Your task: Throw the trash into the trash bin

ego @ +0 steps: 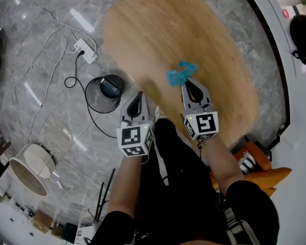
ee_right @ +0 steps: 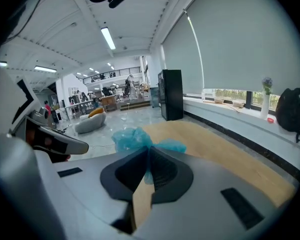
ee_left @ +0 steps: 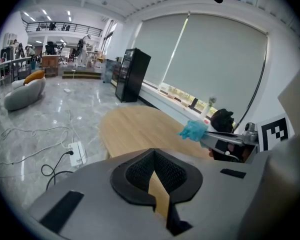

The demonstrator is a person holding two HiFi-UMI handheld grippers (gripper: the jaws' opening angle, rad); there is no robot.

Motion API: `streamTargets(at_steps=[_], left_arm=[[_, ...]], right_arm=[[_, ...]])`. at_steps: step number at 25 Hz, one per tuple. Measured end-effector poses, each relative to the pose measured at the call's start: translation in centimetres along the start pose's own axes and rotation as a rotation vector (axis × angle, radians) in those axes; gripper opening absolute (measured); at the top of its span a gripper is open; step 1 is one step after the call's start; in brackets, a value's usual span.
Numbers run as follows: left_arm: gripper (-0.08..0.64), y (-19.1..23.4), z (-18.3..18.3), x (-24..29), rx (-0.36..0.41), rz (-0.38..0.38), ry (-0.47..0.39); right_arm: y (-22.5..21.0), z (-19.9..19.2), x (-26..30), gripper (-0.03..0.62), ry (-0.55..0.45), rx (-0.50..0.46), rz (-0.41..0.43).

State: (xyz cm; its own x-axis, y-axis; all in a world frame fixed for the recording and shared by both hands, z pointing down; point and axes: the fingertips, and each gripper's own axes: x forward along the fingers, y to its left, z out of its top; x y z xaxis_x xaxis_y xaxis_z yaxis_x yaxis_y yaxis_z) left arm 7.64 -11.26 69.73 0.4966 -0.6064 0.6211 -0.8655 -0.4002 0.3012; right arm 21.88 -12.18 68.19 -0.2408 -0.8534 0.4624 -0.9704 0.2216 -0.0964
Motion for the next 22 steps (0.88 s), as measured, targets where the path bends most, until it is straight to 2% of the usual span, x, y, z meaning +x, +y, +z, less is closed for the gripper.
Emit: streamTargets(at_steps=[4, 8, 16, 22], left_arm=[[0.012, 1.8, -0.8, -1.4, -0.017, 0.011, -0.003], [0.012, 5.1, -1.6, -3.7, -0.054, 0.051, -0.021], [0.012, 15.4, -4.4, -10.6, -0.159, 0.172, -0.055], [0.011, 22.9, -7.8, -14.7, -0.254, 0.249, -0.06]], right_arm=[[3.2, 0.2, 0.4, 0.016, 0.004, 0.006, 0.025], [8.3, -0.2, 1.6, 0.017, 0.023, -0.009, 0.093], [22.0, -1.5, 5.7, 0.016, 0.087, -0.074, 0.264], [31.4, -5.4, 9.5, 0.017, 0.188, -0.123, 0.381]])
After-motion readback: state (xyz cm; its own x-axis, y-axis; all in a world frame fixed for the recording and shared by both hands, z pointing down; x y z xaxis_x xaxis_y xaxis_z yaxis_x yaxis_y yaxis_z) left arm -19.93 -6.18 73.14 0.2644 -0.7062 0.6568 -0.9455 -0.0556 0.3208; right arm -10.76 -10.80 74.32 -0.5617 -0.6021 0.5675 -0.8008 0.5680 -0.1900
